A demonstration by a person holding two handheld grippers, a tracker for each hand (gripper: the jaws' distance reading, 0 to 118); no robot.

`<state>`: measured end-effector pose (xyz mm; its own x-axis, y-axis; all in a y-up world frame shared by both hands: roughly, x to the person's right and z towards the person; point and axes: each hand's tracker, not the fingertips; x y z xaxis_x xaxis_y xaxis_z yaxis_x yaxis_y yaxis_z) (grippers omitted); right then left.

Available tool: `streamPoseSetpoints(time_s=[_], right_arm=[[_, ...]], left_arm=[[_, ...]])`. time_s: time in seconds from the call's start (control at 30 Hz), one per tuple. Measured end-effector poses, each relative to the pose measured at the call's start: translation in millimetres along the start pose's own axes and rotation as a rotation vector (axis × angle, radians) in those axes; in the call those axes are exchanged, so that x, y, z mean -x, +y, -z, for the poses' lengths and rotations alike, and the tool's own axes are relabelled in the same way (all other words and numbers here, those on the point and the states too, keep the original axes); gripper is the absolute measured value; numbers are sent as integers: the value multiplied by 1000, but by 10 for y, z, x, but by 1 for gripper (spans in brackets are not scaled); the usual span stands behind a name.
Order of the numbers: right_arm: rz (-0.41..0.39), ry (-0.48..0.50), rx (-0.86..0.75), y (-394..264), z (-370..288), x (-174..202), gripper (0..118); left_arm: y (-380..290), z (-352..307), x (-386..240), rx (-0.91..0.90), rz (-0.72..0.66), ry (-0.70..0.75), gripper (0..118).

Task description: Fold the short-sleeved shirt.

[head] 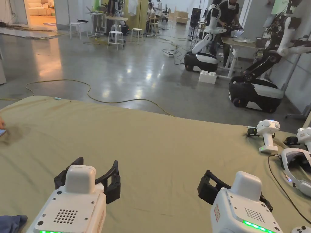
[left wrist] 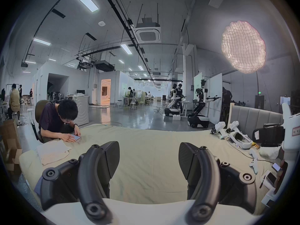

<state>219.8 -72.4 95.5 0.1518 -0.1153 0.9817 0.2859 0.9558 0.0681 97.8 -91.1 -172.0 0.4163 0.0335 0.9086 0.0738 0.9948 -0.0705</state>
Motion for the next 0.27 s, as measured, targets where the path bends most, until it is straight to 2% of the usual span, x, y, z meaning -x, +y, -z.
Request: streamPoseSetpoints(time_s=[0.27], right_arm=[[-18,-48,44,-67,95,-21,105]], left_arm=[[-48,19,-26,12,29,-13,81]])
